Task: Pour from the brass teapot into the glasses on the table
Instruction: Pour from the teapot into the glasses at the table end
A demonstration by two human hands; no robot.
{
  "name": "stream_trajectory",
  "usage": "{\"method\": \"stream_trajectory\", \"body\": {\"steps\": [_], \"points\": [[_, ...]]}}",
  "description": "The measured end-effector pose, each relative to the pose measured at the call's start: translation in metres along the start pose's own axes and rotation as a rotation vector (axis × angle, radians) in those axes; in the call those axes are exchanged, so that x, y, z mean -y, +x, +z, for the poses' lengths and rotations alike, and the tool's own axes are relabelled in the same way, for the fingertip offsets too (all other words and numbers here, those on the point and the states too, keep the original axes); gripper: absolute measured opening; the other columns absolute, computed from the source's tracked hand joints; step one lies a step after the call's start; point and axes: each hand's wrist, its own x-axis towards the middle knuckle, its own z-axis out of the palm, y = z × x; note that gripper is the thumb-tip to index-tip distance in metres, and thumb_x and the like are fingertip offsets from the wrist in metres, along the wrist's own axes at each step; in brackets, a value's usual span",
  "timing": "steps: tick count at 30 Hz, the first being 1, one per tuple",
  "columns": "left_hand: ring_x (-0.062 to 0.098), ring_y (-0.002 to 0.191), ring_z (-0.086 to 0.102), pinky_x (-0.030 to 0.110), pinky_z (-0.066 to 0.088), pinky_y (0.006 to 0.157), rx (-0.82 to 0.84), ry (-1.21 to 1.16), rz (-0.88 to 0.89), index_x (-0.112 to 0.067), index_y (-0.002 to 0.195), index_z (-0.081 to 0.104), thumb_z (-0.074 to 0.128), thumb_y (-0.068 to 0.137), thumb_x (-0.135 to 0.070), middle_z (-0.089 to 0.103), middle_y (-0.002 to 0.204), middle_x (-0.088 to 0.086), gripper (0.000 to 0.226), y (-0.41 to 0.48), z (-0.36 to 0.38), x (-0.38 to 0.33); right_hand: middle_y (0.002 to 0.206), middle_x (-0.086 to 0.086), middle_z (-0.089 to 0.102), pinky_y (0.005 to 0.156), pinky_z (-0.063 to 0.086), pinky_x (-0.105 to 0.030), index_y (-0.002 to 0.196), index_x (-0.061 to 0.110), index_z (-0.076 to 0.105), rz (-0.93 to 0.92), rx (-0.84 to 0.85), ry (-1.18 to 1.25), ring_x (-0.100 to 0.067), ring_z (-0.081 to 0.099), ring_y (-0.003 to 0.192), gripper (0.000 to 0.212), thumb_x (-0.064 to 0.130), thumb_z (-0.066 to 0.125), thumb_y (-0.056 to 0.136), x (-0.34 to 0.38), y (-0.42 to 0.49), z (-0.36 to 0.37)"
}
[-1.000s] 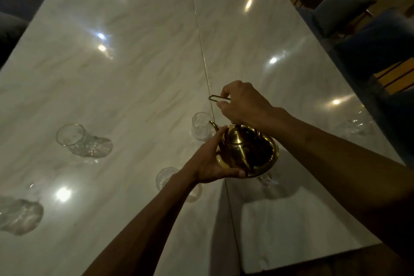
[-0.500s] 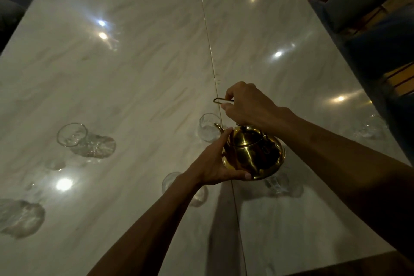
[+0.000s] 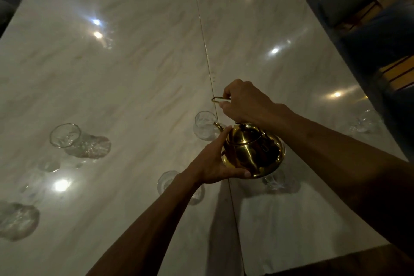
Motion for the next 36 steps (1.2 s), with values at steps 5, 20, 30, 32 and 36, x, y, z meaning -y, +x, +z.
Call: {"method": "stream_trajectory", "body": {"steps": [5,20,30,32,36], "points": [[-0.036,0.108,0.034,-0.007,0.032,0.084,-0.007,-0.006,0.007,-0.055,0.128,0.022,0.090,0.068,-0.021,0.038,0.124,-0.036,0.097,-0.001,0.002,-0.005,0.092,-0.011,0.070,0.066,0.056,-0.032,0.105,0.004,0.069,-0.001,0.003,-0.001,-0.017,0.064,0.063,0.025,0.022,0.066,0.088,-0.001,-0.003,-0.002],[-0.039,0.105,0.030,-0.009,0.030,0.083,0.019,-0.009,-0.006,-0.051,0.132,0.016,0.089,0.069,-0.022,0.033,0.125,-0.035,0.101,0.000,-0.002,-0.004,0.088,-0.010,0.070,0.071,0.060,-0.040,0.101,0.004,0.069,0.014,-0.014,0.012,-0.020,0.067,0.066,0.023,0.024,0.066,0.088,0.001,-0.005,-0.005],[-0.011,0.119,0.035,-0.009,0.029,0.085,0.007,0.019,-0.048,-0.045,0.141,0.015,0.090,0.066,-0.030,0.034,0.131,-0.028,0.107,0.000,-0.008,0.003,0.091,-0.012,0.072,0.071,0.058,-0.035,0.103,0.003,0.070,0.001,-0.037,0.015,-0.021,0.068,0.076,0.023,0.022,0.065,0.089,0.008,-0.008,-0.007],[-0.012,0.117,0.031,-0.012,0.026,0.081,0.007,0.022,-0.049,-0.043,0.141,0.014,0.090,0.067,-0.029,0.032,0.129,-0.027,0.108,-0.001,-0.009,0.002,0.091,-0.011,0.071,0.068,0.056,-0.032,0.103,0.004,0.070,0.003,-0.042,0.016,-0.020,0.067,0.075,0.022,0.021,0.065,0.090,0.008,-0.010,-0.008],[-0.004,0.122,0.033,-0.008,0.027,0.082,0.022,0.050,-0.051,-0.035,0.150,0.015,0.090,0.066,-0.034,0.037,0.142,-0.017,0.113,-0.001,-0.009,0.002,0.091,-0.011,0.071,0.067,0.058,-0.032,0.105,0.004,0.069,0.001,-0.044,0.033,-0.012,0.063,0.062,0.023,0.022,0.064,0.091,0.008,-0.015,-0.010]]}}
